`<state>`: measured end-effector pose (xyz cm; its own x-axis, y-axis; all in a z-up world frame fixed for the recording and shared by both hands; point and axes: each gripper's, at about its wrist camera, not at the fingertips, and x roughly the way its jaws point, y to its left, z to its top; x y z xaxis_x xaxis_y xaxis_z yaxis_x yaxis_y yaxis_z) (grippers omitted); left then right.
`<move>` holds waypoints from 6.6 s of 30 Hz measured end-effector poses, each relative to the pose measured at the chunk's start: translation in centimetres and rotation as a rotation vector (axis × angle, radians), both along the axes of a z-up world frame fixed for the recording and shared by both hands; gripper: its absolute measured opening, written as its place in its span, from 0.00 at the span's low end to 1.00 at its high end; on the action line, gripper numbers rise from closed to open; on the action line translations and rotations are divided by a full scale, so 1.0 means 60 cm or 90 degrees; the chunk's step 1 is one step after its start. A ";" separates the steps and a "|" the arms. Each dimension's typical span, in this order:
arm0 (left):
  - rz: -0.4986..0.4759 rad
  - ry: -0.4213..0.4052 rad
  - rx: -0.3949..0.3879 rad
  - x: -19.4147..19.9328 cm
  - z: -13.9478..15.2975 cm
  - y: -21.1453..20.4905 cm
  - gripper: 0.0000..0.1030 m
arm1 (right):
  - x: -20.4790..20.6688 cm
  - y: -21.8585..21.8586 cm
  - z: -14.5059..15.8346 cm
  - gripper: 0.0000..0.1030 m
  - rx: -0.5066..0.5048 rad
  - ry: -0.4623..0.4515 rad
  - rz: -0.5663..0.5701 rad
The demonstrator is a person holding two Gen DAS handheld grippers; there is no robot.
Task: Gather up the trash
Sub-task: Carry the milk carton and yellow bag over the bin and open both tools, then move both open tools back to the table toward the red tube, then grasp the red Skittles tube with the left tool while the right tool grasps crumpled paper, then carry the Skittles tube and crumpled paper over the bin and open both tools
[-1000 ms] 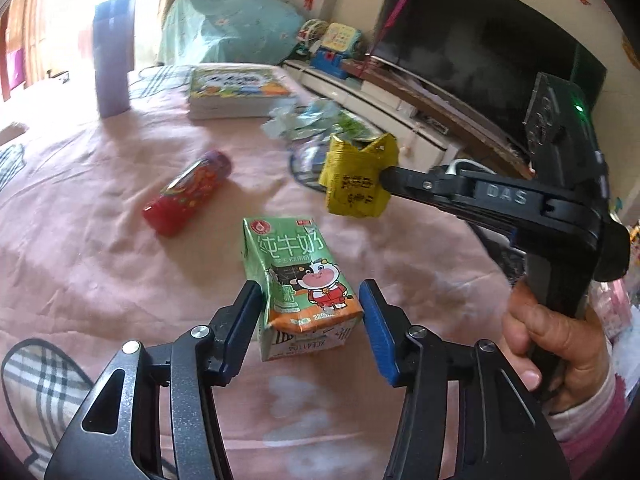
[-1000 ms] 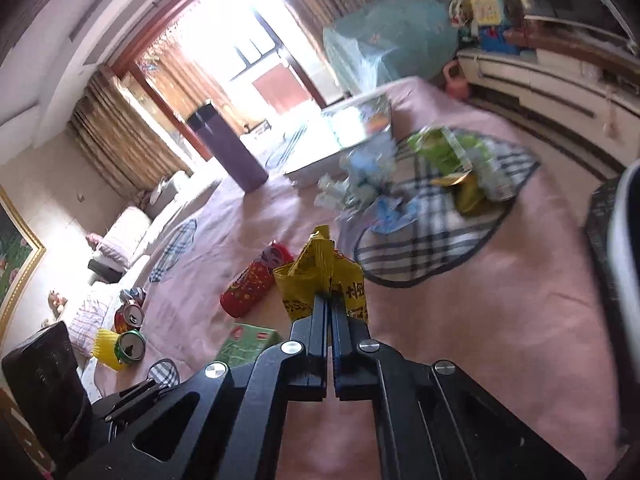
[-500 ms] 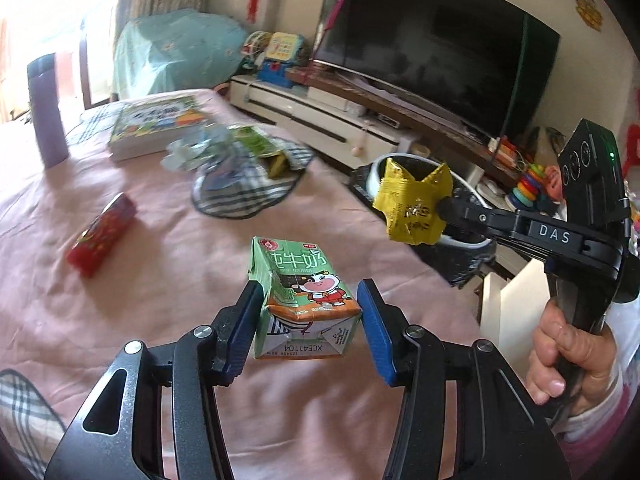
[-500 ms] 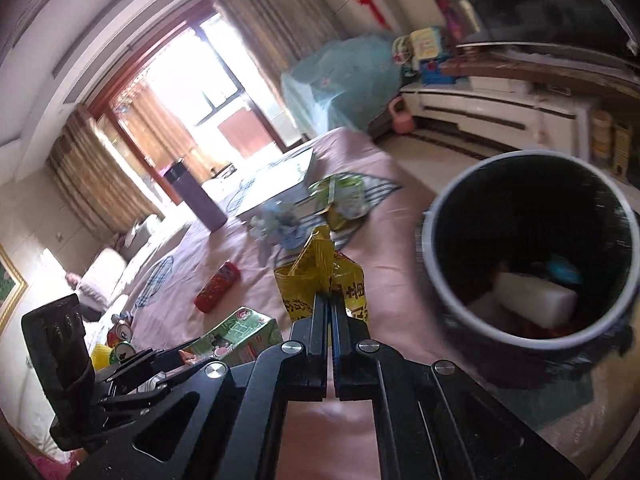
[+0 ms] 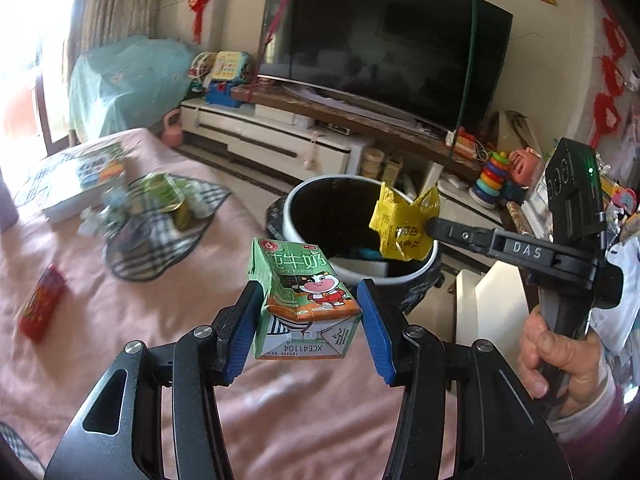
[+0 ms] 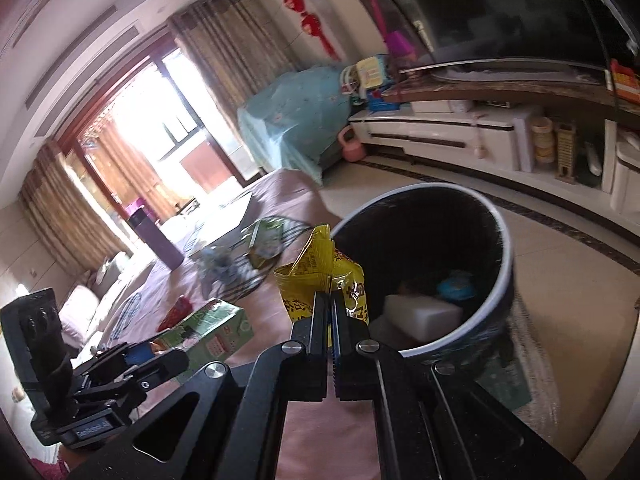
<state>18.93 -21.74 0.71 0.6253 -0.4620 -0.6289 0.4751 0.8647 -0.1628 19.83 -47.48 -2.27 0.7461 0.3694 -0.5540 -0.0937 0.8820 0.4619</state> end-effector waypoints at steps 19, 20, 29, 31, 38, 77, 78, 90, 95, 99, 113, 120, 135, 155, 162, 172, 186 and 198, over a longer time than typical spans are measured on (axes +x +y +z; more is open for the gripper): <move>-0.037 0.008 0.019 0.086 -0.009 -0.107 0.47 | 0.056 -0.069 -0.029 0.01 -0.009 0.035 -0.043; -0.038 0.009 0.020 0.089 -0.010 -0.110 0.47 | 0.058 -0.070 -0.029 0.01 -0.010 0.037 -0.044; -0.042 0.025 0.029 0.106 -0.026 -0.129 0.47 | 0.076 -0.080 -0.037 0.02 -0.014 0.050 -0.049; -0.042 0.030 0.027 0.110 -0.029 -0.131 0.47 | 0.079 -0.084 -0.042 0.02 -0.014 0.057 -0.051; -0.045 0.052 0.039 0.131 -0.035 -0.144 0.49 | 0.088 -0.097 -0.052 0.08 0.001 0.075 -0.059; 0.262 0.074 0.039 -0.017 -0.079 0.308 0.79 | 0.048 0.286 -0.043 0.96 -0.063 0.015 0.125; 0.267 0.075 0.040 -0.017 -0.081 0.315 0.79 | 0.049 0.293 -0.043 0.96 -0.070 0.010 0.127; 0.298 0.088 0.052 0.002 -0.100 0.362 0.79 | 0.081 0.359 -0.056 0.96 -0.085 0.021 0.189; 0.302 0.091 0.055 0.028 -0.097 0.373 0.79 | 0.105 0.381 -0.064 0.96 -0.111 0.045 0.203; 0.309 0.085 0.067 0.064 -0.091 0.386 0.80 | 0.125 0.392 -0.056 0.96 -0.123 0.025 0.203; 0.279 0.100 0.130 0.170 -0.117 0.393 0.80 | 0.253 0.457 -0.071 0.92 -0.169 0.025 0.208; 0.242 0.096 0.164 0.174 -0.130 0.363 0.41 | 0.251 0.440 -0.095 0.21 -0.157 0.053 0.204; 0.191 0.107 0.041 0.063 -0.099 0.304 0.37 | 0.107 0.322 -0.055 0.15 -0.051 0.026 0.170; 0.064 0.080 0.032 -0.011 -0.061 0.124 0.36 | -0.031 0.145 -0.037 0.15 -0.005 0.010 0.039; 0.033 0.063 0.038 -0.013 -0.044 0.076 0.36 | -0.046 0.092 -0.032 0.15 0.001 0.005 -0.005; 0.001 0.050 0.047 -0.006 -0.032 0.021 0.35 | -0.058 0.038 -0.027 0.15 0.005 -0.003 -0.042; -0.020 0.031 0.060 0.003 -0.021 -0.035 0.35 | -0.052 0.010 -0.021 0.15 -0.003 -0.008 -0.058; -0.025 0.019 0.065 0.021 -0.013 -0.067 0.35 | -0.030 -0.008 -0.016 0.15 -0.010 -0.009 -0.070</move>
